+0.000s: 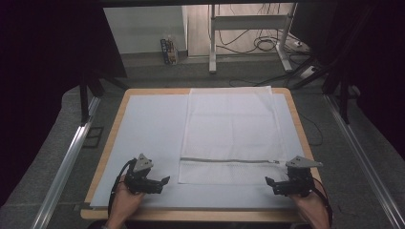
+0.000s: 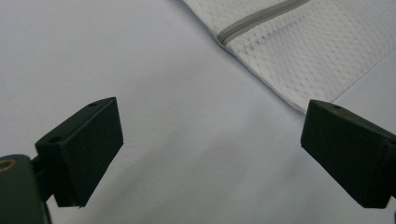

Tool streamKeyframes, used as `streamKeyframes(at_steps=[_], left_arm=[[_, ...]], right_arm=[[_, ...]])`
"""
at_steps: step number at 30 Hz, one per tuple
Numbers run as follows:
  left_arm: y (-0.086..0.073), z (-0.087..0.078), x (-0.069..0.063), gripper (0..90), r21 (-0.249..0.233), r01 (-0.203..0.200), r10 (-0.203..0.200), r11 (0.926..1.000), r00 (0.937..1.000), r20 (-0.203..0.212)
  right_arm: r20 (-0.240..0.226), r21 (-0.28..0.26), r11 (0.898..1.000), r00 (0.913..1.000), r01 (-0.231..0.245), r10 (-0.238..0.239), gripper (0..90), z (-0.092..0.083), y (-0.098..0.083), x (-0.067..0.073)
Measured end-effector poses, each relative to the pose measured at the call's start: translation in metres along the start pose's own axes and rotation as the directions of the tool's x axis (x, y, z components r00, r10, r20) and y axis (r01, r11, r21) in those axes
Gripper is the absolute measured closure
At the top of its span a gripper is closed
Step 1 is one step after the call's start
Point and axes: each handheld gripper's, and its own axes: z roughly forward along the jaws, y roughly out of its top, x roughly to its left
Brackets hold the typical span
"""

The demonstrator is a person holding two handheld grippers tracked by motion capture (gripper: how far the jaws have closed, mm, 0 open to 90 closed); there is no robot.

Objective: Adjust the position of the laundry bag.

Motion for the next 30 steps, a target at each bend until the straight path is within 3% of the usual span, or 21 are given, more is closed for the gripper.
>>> streamKeyframes(at_steps=[8, 12, 17, 24, 27, 30], left_arm=[[0.013, 0.013, 0.004, 5.8, 0.006, -0.003, 0.003, 1.0000, 1.0000, -0.002], [0.019, 0.020, 0.008, 3.8, 0.002, 0.043, -0.043, 0.9991, 0.9985, 0.035], [0.024, 0.021, 0.010, 2.5, -0.028, 0.042, -0.041, 0.9987, 0.9983, 0.041], [0.035, 0.033, 0.014, 11.6, -0.020, 0.025, -0.025, 0.9995, 0.9995, 0.019], [0.040, 0.040, 0.014, 16.3, -0.021, 0.003, -0.002, 0.9998, 0.9996, 0.029], [0.046, 0.044, 0.012, 26.8, -0.023, -0.023, 0.023, 0.9995, 0.9997, 0.001]], right_arm=[[0.025, 0.018, 0.999, 0.9986, -0.048, 0.047, 0.0, 0.002, 0.002, -0.009], [0.029, 0.072, 0.992, 0.9941, -0.106, 0.104, 7.5, 0.003, 0.005, -0.017], [0.033, 0.030, 0.992, 0.9916, -0.126, 0.125, 17.2, -0.003, 0.009, -0.024], [0.129, 0.000, 0.993, 0.9852, -0.114, 0.113, 26.7, -0.004, 0.013, -0.034], [0.138, -0.004, 0.994, 0.9842, -0.112, 0.111, 28.6, 0.000, 0.014, -0.037], [0.148, 0.007, 0.993, 0.9823, -0.117, 0.115, 31.6, 0.004, 0.017, -0.041]])
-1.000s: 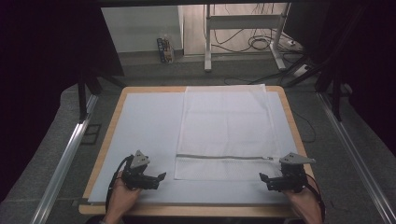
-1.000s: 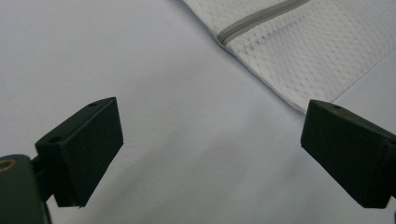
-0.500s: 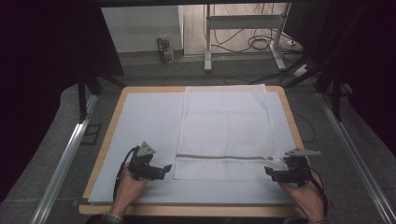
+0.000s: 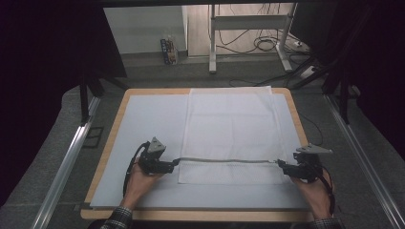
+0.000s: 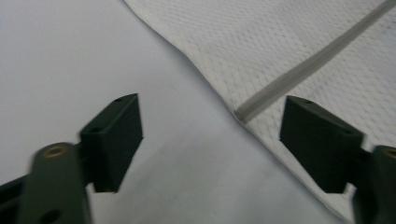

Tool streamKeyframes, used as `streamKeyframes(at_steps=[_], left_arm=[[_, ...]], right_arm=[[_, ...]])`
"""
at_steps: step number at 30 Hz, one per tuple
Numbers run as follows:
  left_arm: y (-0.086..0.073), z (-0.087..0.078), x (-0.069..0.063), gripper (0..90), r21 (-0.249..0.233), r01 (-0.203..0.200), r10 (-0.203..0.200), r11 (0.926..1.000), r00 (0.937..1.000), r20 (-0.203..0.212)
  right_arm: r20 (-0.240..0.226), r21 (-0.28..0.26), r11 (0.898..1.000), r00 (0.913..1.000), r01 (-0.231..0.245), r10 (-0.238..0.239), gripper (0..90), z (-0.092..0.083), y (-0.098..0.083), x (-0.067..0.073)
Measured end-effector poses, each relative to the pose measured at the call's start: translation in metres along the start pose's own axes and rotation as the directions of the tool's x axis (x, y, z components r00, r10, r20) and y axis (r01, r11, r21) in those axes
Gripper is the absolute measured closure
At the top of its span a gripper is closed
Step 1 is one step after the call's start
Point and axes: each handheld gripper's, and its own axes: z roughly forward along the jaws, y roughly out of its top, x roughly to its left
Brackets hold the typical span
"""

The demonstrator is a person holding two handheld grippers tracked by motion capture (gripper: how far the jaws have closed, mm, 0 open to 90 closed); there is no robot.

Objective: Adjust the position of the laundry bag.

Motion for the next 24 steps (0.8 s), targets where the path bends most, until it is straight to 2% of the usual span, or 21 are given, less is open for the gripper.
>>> streamKeyframes(at_steps=[4, 7, 12, 17, 20, 22, 24], left_arm=[[0.007, 0.007, 0.000, 31.4, 0.002, -0.012, 0.013, 0.9999, 0.9998, -0.014], [0.011, 0.015, 0.000, 34.9, 0.006, -0.012, 0.012, 0.9999, 0.9999, -0.008], [0.017, 0.029, -0.001, 44.9, 0.014, -0.015, 0.016, 0.9998, 0.9997, -0.018], [0.022, 0.041, 0.000, 49.9, 0.010, 0.006, -0.006, 0.9999, 0.9997, -0.024], [0.022, 0.048, 0.000, 47.0, 0.021, 0.010, -0.009, 0.9997, 0.9992, -0.038], [0.020, 0.055, -0.002, 43.3, 0.045, -0.013, 0.015, 0.9989, 0.9985, -0.054], [0.021, 0.055, -0.002, 44.1, 0.042, -0.004, 0.006, 0.9991, 0.9988, -0.049]], right_arm=[[0.007, 0.005, 1.000, 0.9998, 0.017, -0.017, 31.6, 0.010, 0.005, -0.003], [0.023, 0.007, 0.999, 0.9992, 0.031, -0.031, 33.9, 0.015, 0.008, -0.006], [0.060, -0.011, 1.000, 0.9978, 0.028, -0.028, 47.2, 0.017, 0.014, -0.014], [0.061, 0.010, 0.999, 0.9972, 0.044, -0.044, 59.4, 0.025, 0.018, -0.018], [0.068, 0.025, 0.998, 0.9959, 0.058, -0.059, 59.4, 0.032, 0.019, -0.018], [0.064, 0.043, 0.997, 0.9961, 0.057, -0.060, 56.0, 0.036, 0.019, -0.018], [0.059, 0.067, 0.996, 0.9964, 0.056, -0.060, 52.7, 0.041, 0.018, -0.019]])
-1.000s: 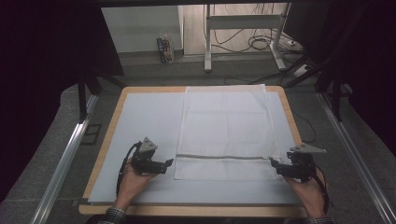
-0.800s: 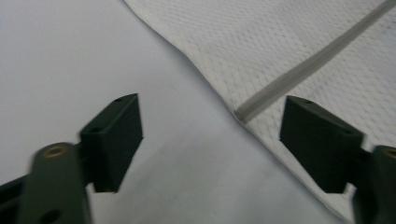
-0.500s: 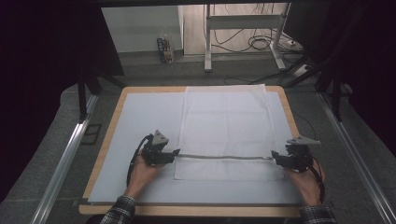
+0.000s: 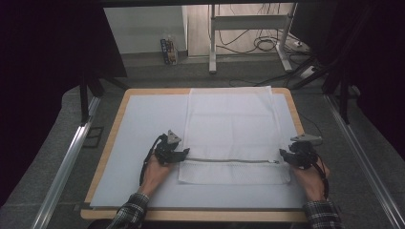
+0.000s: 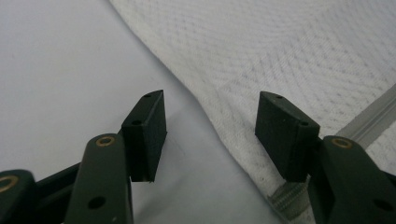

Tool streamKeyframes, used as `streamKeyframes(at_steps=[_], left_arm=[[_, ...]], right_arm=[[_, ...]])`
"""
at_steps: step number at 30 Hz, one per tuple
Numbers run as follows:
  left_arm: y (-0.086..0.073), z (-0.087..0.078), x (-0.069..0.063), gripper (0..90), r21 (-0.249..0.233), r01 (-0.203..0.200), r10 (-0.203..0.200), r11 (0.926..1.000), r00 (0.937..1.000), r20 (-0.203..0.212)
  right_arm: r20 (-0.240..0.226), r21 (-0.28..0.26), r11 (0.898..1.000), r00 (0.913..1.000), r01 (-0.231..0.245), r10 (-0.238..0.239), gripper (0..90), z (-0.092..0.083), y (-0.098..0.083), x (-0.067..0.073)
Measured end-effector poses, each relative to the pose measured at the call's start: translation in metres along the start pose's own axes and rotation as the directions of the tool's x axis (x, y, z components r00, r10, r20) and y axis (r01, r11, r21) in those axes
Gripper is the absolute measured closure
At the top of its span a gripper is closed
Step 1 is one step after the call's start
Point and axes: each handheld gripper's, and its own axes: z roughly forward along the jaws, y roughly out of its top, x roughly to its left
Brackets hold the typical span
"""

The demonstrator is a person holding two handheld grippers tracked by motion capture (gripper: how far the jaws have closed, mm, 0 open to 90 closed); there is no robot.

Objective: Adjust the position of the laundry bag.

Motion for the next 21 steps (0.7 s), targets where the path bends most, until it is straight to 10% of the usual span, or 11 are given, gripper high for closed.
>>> streamKeyframes(at_steps=[12, 21], left_arm=[[0.004, 0.001, -0.002, 88.6, 0.024, 0.040, -0.042, 0.9989, 0.9966, 0.071], [0.002, -0.008, 0.008, 89.2, 0.080, 0.063, -0.073, 0.9949, 0.9885, 0.133]], right_arm=[[-0.070, 0.074, 0.997, 0.9968, -0.035, 0.040, 87.6, 0.003, 0.001, 0.003], [-0.089, 0.077, 0.997, 0.9960, 0.006, 0.001, 88.3, 0.000, 0.002, 0.008]])
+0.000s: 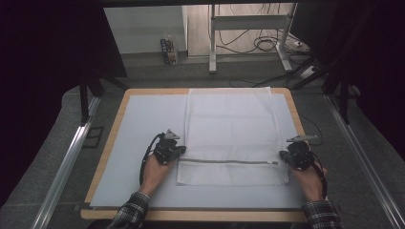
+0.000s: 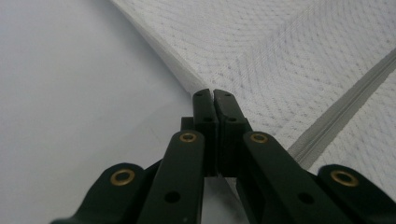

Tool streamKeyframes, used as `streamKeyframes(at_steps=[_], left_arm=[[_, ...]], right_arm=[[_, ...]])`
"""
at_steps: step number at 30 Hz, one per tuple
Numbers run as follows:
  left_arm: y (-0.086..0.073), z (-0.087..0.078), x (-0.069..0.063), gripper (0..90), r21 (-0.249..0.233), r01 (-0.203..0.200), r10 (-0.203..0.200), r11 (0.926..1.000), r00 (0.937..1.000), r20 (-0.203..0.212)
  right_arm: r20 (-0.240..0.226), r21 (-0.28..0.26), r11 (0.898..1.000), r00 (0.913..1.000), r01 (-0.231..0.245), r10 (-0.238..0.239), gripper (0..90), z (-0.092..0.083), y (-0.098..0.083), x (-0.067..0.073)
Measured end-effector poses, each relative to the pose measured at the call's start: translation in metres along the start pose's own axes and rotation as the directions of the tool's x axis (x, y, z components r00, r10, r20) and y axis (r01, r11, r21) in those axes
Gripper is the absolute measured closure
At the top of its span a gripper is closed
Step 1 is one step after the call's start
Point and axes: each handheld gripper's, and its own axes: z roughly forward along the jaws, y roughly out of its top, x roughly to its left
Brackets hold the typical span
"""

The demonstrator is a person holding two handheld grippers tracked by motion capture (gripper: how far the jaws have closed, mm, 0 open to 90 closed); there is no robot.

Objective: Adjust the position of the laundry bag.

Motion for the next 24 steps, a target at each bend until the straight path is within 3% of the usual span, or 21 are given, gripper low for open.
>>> streamKeyframes(at_steps=[5, 17, 24], left_arm=[[-0.005, -0.010, -0.002, 88.8, 0.031, -0.039, 0.040, 0.9988, 0.9990, -0.021], [-0.025, -0.037, 0.002, 88.5, 0.057, -0.020, 0.019, 0.9982, 0.9996, 0.021], [-0.032, -0.050, 0.004, 88.5, 0.061, -0.012, 0.011, 0.9981, 0.9999, 0.012]], right_arm=[[-0.027, 0.009, 0.999, 0.9987, 0.043, -0.043, 88.2, -0.003, 0.001, 0.010], [-0.120, -0.008, 0.993, 0.9854, 0.121, -0.121, 88.1, -0.010, -0.002, 0.028], [-0.154, -0.007, 0.988, 0.9761, 0.154, -0.153, 88.0, -0.012, -0.004, 0.039]])
